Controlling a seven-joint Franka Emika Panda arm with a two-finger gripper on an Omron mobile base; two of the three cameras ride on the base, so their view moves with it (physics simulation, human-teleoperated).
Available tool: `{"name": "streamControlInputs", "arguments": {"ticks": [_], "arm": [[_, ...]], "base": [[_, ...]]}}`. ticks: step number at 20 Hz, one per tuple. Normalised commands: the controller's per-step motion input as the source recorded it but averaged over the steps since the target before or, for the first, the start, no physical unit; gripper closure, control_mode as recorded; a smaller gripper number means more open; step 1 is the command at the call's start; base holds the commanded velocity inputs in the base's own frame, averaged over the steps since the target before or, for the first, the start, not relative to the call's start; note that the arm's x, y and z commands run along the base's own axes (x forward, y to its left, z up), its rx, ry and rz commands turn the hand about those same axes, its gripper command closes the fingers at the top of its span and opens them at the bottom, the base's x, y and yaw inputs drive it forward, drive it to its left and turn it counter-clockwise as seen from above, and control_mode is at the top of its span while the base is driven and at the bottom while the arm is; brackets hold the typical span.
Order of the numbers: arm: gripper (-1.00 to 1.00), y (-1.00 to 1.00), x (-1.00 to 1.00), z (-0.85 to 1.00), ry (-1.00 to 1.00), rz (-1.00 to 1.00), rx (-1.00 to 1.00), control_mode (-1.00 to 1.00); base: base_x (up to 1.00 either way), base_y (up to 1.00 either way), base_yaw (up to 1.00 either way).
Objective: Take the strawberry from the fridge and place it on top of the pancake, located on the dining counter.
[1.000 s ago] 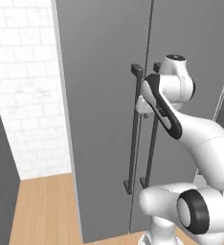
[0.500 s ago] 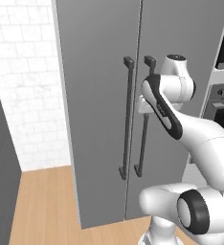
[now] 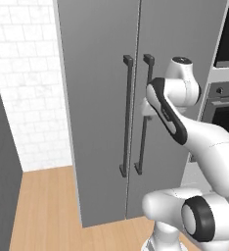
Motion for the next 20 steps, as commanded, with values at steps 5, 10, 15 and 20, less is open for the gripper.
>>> {"name": "streamControlInputs", "arguments": {"ticks": [5, 10, 15, 20], "arm": [[-1.0, -0.47, 0.74, -0.2, -0.26, 0.06, 0.0, -1.0], [-1.0, -0.09, 0.92, -0.08, -0.24, 0.01, 0.0, -1.0], [-1.0, 0.0, 0.55, -0.04, -0.13, -0.02, 0.0, -1.0], [-1.0, -0.11, 0.65, -0.08, 0.0, -0.05, 0.07, -1.0]], "base": [[0.0, 0.0, 0.0], [0.0, 0.0, 0.0], [0.0, 0.0, 0.0], [0.0, 0.0, 0.0]]}}
